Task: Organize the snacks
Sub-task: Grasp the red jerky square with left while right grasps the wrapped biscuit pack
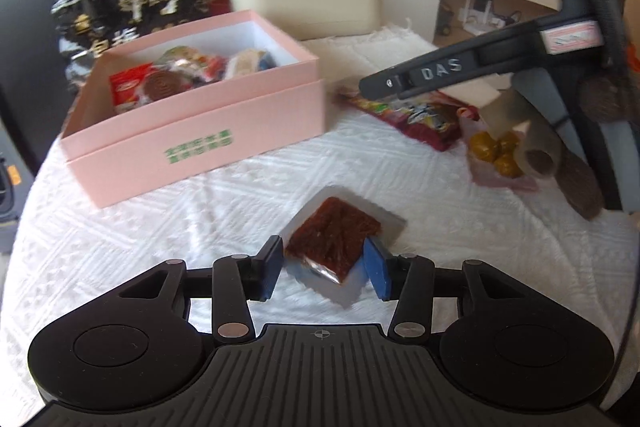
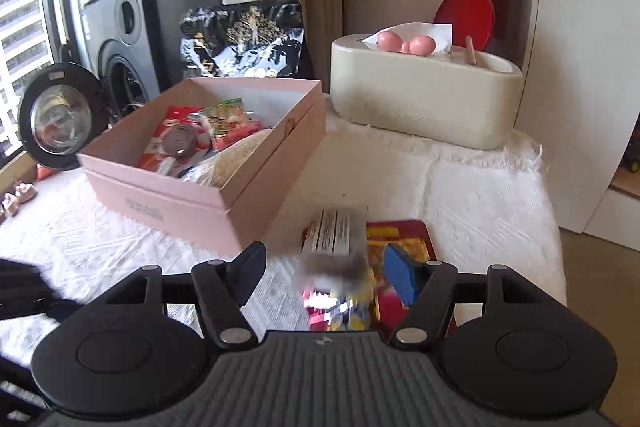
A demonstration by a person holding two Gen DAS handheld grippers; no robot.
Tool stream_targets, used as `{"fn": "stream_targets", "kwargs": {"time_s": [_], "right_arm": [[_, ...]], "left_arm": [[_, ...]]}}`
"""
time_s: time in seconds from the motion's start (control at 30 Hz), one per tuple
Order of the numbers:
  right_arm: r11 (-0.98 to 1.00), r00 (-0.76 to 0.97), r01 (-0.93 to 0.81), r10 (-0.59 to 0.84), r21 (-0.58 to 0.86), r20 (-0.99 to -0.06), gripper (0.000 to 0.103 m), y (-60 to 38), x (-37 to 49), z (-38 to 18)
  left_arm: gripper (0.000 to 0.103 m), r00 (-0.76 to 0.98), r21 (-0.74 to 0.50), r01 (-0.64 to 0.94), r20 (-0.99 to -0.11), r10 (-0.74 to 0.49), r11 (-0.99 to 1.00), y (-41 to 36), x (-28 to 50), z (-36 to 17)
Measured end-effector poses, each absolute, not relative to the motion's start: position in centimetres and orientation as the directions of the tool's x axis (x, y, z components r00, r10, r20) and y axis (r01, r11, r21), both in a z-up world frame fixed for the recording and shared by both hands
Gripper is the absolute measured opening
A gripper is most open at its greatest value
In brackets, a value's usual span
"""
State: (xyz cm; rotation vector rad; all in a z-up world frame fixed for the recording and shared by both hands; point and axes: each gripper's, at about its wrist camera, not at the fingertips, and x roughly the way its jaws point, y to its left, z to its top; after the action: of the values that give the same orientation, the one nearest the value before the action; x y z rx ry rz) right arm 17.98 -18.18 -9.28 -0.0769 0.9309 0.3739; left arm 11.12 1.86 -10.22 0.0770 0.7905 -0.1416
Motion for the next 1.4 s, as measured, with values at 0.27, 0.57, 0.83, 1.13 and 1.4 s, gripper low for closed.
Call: {"fn": "stream_targets", "kwargs": {"time_s": [0.27, 0.57, 0.83, 1.13, 1.4], "right_arm": [[0.933, 0.463, -0.321, 0.306, 0.164, -0.832, 0.041, -18.9, 18.1, -9.8], [0.9, 0.461, -0.408, 0.349, 0.154, -0.816, 0.047, -18.0, 6.2, -8.1], [0.918, 0.516, -0.377, 0.316, 0.12, -0.796, 0.065, -18.3, 4.8, -9.1], [0.927, 0.523, -0.358, 0.301, 0.115, -0.798, 0.068, -18.2, 4.8, -9.5], [0.927, 0.524, -0.362, 0.292, 0.101, -0.8, 0.071, -18.0, 4.7, -9.6]], "left_arm": [[0.045, 0.736, -0.056, 0.223, -0.644, -0.206, 0.973, 3.6, 10.0, -8.6], [0.045, 0.699, -0.151, 0.26, -0.652, -0.293, 0.954, 4.5, 14.0, -10.0], [0.045, 0.675, -0.16, 0.247, -0.679, -0.288, 0.956, 5.3, 12.5, -10.0], [0.046, 0.666, -0.031, 0.343, -0.696, -0.267, 0.939, 3.0, 10.8, -9.5], [0.046, 0.744, 0.059, 0.188, -0.66, -0.103, 0.98, 6.0, 12.1, -9.2]]}}
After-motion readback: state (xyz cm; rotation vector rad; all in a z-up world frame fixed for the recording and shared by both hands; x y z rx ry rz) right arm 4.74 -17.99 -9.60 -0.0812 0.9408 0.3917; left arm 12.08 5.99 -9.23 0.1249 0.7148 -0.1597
